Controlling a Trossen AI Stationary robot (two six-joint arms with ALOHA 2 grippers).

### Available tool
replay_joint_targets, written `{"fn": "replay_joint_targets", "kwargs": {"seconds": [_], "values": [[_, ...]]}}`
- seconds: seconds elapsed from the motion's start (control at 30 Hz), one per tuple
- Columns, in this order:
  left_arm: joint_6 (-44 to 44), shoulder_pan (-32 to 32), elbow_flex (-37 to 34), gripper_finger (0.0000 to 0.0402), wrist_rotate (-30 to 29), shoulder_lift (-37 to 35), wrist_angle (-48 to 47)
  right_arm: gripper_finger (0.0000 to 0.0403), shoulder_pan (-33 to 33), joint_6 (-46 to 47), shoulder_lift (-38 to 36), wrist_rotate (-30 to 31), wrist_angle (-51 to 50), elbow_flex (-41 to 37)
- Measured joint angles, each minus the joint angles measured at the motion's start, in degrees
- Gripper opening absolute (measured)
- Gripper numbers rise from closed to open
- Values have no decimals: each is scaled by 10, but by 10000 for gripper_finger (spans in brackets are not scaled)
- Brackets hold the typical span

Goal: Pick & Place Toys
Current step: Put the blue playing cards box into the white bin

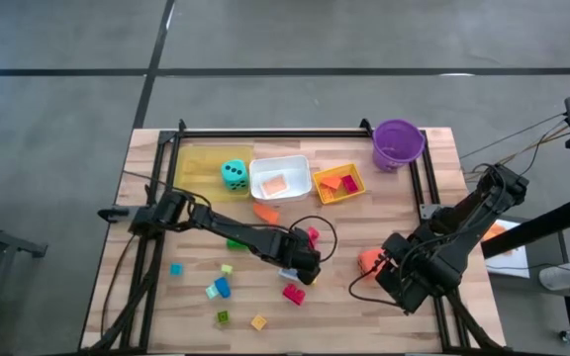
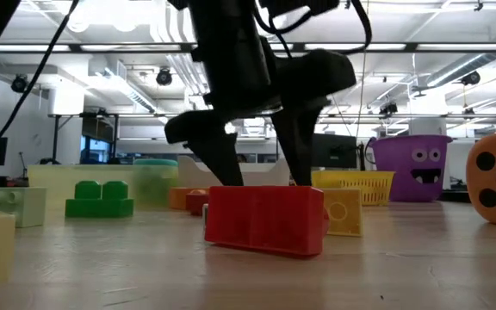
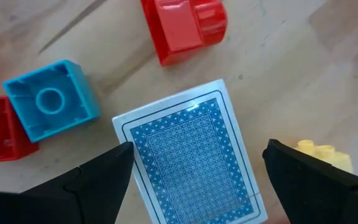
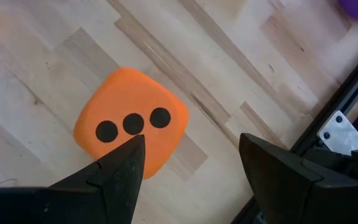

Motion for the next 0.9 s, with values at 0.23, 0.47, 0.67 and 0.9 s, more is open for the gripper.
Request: {"fn": "replay_joint_targets", "kwargs": {"seconds": [0.23, 0.47, 0.67, 0.9], "values": [[0, 0, 3, 354, 3, 7, 1, 258, 0, 2, 0, 0, 3, 0], [8, -1, 12, 354, 1, 6, -14, 258, 0, 2, 0, 6, 3, 0], [38, -2, 34, 354, -9, 5, -31, 258, 0, 2, 0, 10, 6, 0], [97, -2, 33, 354, -20, 5, -9, 258, 0, 1, 0, 10, 10, 0]]}}
